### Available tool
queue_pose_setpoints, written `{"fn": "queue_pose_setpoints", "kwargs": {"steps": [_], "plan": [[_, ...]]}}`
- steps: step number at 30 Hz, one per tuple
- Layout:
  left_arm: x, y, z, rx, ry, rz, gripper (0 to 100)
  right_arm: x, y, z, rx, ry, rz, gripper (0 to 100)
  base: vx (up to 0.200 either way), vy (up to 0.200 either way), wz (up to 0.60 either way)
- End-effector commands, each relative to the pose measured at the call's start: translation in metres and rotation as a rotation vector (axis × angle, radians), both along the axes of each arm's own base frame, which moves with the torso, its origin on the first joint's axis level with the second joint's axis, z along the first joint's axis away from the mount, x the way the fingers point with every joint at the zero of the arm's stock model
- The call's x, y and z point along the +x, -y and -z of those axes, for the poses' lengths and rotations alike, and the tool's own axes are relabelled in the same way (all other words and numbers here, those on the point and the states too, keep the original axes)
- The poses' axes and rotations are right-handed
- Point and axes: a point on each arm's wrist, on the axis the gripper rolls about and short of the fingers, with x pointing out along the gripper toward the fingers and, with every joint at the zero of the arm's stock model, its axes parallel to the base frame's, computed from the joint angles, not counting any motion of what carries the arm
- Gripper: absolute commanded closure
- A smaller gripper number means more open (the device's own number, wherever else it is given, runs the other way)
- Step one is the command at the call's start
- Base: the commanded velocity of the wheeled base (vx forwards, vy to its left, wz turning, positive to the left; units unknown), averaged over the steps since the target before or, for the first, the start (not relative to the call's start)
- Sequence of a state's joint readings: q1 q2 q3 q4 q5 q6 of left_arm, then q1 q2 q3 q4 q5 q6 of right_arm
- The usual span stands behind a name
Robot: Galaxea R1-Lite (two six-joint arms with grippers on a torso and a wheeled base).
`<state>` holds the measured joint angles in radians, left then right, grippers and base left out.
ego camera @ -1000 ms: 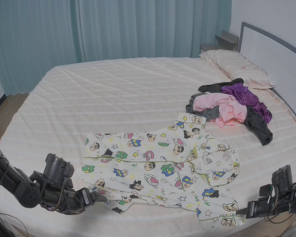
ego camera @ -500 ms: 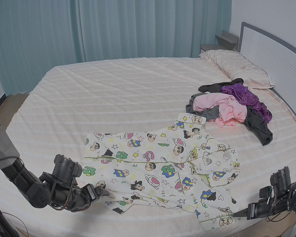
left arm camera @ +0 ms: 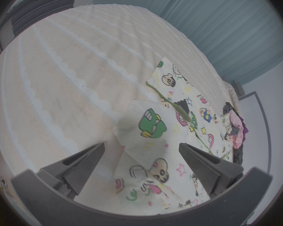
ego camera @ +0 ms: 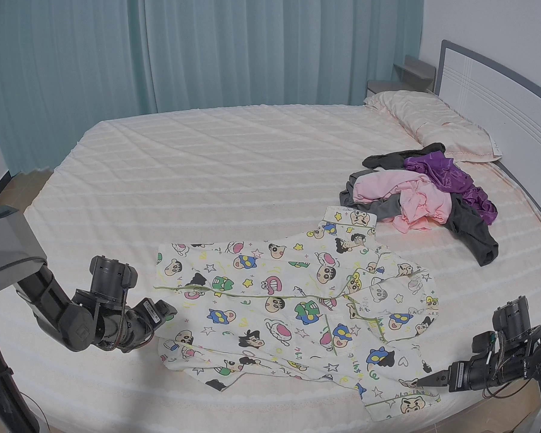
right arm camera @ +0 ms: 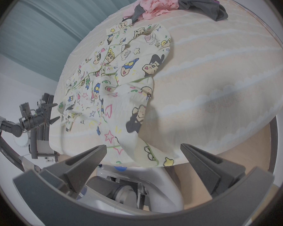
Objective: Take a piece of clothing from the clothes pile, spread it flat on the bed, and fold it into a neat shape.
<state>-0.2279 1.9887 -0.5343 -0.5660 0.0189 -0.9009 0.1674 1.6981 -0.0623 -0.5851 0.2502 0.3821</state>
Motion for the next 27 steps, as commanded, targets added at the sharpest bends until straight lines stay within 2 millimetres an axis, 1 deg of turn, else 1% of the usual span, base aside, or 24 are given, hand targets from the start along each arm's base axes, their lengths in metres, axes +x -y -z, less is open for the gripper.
{"fn": "queue_pose_setpoints", "kwargs": {"steps": [1, 6, 8, 9, 11, 14, 16, 17, 19, 22, 24, 25, 26, 27], "plan": [[0.010, -0.001, 0.025, 0.037, -0.047, -0.021, 0, 0.008, -0.007, -0.003, 0.030, 0.008, 0.012, 0, 0.000, 0.000, 0.00], [0.024, 0.000, 0.030, 0.034, -0.020, -0.037, 0, 0.009, -0.014, -0.004, 0.054, 0.000, 0.009, 0, 0.000, 0.000, 0.00], [0.031, -0.001, 0.029, 0.040, 0.014, -0.058, 0, 0.009, -0.016, -0.004, 0.055, 0.002, -0.001, 0, 0.000, 0.000, 0.00], [0.036, -0.002, 0.028, 0.046, 0.042, -0.076, 100, 0.008, -0.016, -0.005, 0.055, 0.004, -0.001, 0, 0.000, 0.000, 0.00], [0.038, -0.003, 0.025, 0.056, 0.071, -0.094, 100, 0.008, -0.016, -0.005, 0.055, 0.004, -0.001, 0, 0.000, 0.000, 0.00], [0.035, -0.001, 0.018, 0.079, 0.100, -0.110, 100, 0.008, -0.015, -0.003, 0.055, -0.006, 0.002, 0, 0.000, 0.000, 0.00], [0.033, 0.000, 0.003, 0.087, 0.147, -0.121, 100, 0.007, -0.015, -0.003, 0.054, -0.007, 0.000, 0, 0.000, 0.000, 0.00], [0.033, 0.001, 0.000, 0.087, 0.156, -0.120, 100, 0.007, -0.015, -0.003, 0.054, -0.007, 0.000, 0, 0.000, 0.000, 0.00], [0.035, 0.002, -0.015, 0.078, 0.206, -0.121, 100, 0.008, -0.016, -0.005, 0.055, 0.002, 0.000, 0, 0.000, 0.000, 0.00], [0.039, 0.002, -0.030, 0.083, 0.228, -0.113, 100, 0.008, -0.016, -0.005, 0.056, 0.005, 0.000, 0, 0.000, 0.000, 0.00], [0.041, 0.003, -0.044, 0.086, 0.226, -0.111, 100, 0.008, -0.016, -0.004, 0.055, -0.002, 0.000, 0, 0.000, 0.000, 0.00], [0.041, 0.003, -0.044, 0.086, 0.226, -0.111, 100, 0.008, -0.016, -0.004, 0.055, -0.002, 0.000, 0, 0.000, 0.000, 0.00], [0.041, 0.003, -0.059, 0.083, 0.230, -0.110, 100, 0.008, -0.015, -0.003, 0.054, -0.007, 0.001, 0, 0.000, 0.000, 0.00], [0.041, 0.003, -0.068, 0.081, 0.239, -0.111, 100, 0.007, -0.015, -0.003, 0.053, -0.010, 0.001, 0, 0.000, 0.000, 0.00]]}}
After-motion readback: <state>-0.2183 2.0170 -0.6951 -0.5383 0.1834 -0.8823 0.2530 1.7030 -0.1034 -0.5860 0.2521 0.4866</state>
